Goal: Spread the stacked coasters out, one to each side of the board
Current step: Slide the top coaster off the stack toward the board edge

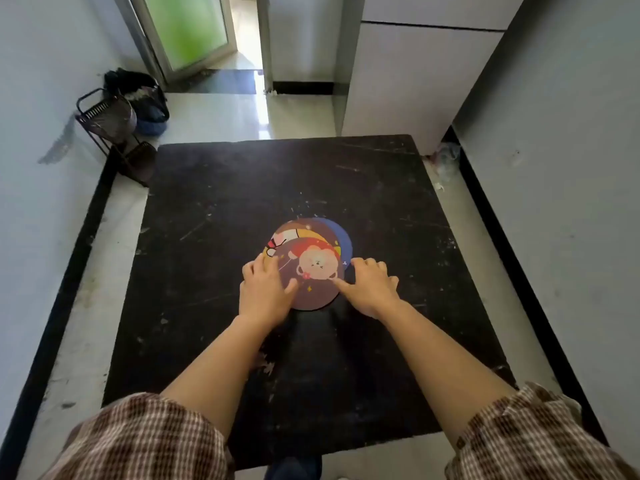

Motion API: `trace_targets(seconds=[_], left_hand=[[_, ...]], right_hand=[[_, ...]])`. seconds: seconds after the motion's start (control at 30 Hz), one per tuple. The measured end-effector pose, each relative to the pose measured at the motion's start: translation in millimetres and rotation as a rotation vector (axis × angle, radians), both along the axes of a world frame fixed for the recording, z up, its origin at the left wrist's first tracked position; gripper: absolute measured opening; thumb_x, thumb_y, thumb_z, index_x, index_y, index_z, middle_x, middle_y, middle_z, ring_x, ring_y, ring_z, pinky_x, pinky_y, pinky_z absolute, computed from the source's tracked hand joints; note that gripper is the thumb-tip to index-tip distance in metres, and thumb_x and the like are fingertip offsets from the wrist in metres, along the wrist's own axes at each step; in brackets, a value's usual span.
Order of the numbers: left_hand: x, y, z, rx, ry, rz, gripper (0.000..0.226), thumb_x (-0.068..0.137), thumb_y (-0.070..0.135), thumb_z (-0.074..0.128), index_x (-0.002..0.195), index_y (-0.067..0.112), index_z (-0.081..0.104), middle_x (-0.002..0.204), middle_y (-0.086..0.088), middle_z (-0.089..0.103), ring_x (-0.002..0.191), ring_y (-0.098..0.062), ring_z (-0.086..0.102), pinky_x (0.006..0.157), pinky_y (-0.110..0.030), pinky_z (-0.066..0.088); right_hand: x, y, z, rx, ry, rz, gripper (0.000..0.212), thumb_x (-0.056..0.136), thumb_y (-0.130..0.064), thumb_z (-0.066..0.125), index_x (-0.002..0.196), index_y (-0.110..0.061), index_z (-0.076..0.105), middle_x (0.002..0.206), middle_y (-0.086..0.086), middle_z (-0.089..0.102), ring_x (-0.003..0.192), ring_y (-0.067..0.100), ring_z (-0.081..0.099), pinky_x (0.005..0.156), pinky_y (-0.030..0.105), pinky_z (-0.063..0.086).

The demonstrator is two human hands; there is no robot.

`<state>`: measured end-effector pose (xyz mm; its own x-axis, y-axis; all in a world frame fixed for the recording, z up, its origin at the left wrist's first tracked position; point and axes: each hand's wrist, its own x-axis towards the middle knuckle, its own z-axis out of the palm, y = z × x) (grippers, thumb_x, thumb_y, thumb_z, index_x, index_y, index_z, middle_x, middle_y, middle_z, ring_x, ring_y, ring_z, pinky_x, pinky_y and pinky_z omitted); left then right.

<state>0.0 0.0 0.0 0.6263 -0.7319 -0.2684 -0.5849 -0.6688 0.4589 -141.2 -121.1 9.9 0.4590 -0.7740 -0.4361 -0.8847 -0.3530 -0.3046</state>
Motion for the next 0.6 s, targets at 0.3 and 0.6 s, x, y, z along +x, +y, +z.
trace_targets(seconds=[0.3, 0.6], left_hand=[[17.0, -10.3, -39.5, 0.083, -0.037, -0.007, 0.077, 0.088, 0.050, 0.050, 0.149, 0.018, 0.016, 0.157, -0.003, 0.022, 0.140, -0.031, 0.015, 0.108, -0.051, 0.026], [10.8, -17.7, -44.1, -0.011, 0.117, 0.171, 0.076, 0.083, 0.032, 0.066, 0.147, 0.023, 0.025, 0.147, -0.005, 0.035, 0.134, -0.028, 0.023, 0.106, -0.048, 0.029]], right_hand=[[31.0, 1.8, -28.9, 0.073, 0.027, -0.103, 0.054, 0.085, -0.049, 0.055, 0.127, -0.017, 0.045, 0.129, 0.009, 0.046, 0.122, 0.028, 0.038, 0.095, 0.047, 0.036], [44.6, 7.0, -37.6, 0.157, -0.186, -0.456, 0.050, 0.083, -0.026, 0.065, 0.126, -0.009, 0.048, 0.126, 0.012, 0.045, 0.113, 0.029, 0.049, 0.093, 0.041, 0.047]])
